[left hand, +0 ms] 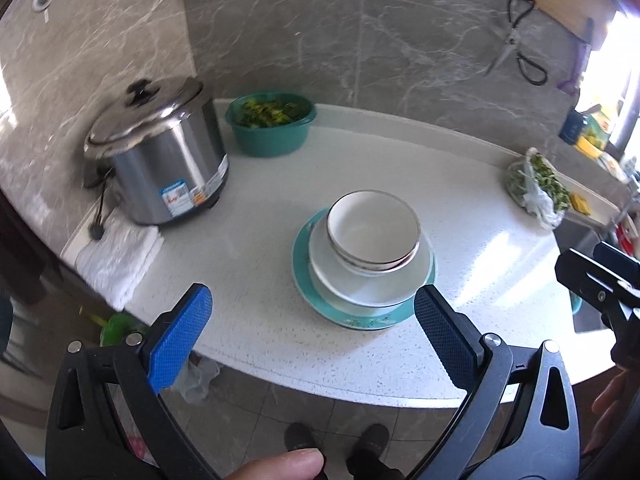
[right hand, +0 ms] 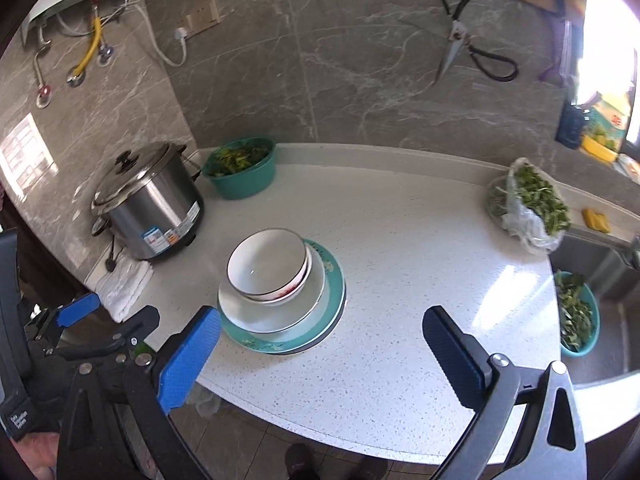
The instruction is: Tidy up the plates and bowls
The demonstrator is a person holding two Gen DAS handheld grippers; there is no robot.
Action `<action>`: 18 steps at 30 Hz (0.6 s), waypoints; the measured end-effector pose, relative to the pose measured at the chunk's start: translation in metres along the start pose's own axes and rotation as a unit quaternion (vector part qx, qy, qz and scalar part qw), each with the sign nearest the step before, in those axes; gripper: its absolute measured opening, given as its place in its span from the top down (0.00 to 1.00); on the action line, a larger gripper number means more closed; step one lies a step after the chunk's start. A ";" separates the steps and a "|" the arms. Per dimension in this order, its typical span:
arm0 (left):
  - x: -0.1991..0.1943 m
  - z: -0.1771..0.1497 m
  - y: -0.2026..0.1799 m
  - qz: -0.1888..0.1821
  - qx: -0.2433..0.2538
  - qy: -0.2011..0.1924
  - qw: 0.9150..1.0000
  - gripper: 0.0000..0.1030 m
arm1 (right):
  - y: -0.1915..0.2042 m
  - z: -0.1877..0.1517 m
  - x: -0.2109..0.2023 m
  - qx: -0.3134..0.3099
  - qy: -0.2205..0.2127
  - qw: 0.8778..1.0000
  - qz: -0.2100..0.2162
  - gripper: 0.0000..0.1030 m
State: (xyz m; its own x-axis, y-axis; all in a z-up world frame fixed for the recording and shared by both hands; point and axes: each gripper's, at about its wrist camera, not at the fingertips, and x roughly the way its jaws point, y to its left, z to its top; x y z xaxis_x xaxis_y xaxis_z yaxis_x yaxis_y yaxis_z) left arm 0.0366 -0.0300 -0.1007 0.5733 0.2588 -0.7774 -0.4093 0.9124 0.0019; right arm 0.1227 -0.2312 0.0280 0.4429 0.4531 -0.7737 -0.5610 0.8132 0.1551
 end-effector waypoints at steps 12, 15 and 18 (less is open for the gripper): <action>-0.024 0.011 -0.018 -0.032 0.041 -0.022 0.998 0.00 | 0.003 -0.001 -0.030 0.015 -0.024 0.998 -0.059 0.00; -0.028 0.010 -0.021 -0.035 0.044 -0.022 0.998 0.00 | 0.005 0.000 -0.034 0.010 -0.028 0.998 -0.063 0.00; -0.032 0.011 -0.022 -0.035 0.046 -0.023 0.998 0.00 | 0.006 -0.001 -0.037 0.006 -0.028 0.998 -0.063 0.00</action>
State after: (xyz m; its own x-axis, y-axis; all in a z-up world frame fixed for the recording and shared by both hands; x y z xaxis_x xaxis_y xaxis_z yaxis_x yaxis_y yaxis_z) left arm 0.0350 -0.0553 -0.0691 0.6306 0.2055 -0.7484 -0.3015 0.9534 0.0077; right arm 0.1025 -0.2429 0.0569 0.5482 0.3660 -0.7520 -0.4894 0.8695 0.0664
